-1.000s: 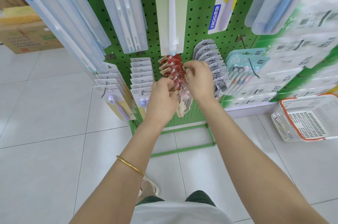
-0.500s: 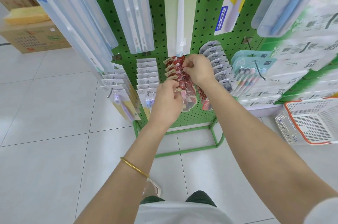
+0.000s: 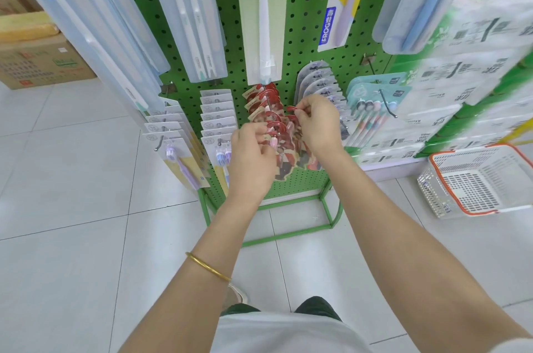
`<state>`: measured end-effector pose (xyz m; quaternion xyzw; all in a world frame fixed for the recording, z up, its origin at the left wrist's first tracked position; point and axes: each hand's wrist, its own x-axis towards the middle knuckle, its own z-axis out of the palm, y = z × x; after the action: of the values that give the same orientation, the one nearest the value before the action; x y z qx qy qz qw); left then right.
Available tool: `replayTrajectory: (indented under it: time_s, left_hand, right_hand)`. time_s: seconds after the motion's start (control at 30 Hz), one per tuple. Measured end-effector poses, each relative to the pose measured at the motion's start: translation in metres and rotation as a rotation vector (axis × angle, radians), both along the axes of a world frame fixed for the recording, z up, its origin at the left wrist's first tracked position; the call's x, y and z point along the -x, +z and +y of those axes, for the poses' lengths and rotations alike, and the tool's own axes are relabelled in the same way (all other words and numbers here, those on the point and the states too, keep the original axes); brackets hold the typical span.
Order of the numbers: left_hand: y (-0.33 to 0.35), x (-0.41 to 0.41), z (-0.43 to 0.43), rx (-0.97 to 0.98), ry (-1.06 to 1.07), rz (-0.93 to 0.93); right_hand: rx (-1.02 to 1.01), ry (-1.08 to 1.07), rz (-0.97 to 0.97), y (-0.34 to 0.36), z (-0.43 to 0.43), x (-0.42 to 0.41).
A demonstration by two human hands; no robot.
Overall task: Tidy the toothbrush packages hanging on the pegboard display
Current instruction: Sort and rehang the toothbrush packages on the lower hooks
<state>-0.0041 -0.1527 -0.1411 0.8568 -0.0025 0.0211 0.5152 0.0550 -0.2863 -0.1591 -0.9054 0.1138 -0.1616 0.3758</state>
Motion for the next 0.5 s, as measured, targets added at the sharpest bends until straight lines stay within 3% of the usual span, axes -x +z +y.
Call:
replayTrajectory:
  time_s: [0.33,0.5]
  left_hand:
    - [-0.013,0.030,-0.031,0.131,0.028,-0.140]
    - [-0.024,0.047,-0.056,0.171,-0.114,-0.012]
  right_hand:
    - [-0.178,-0.091,-0.131,0.009,-0.030,0.067]
    - [-0.318,-0.057,-0.082,0.019,-0.064,0.103]
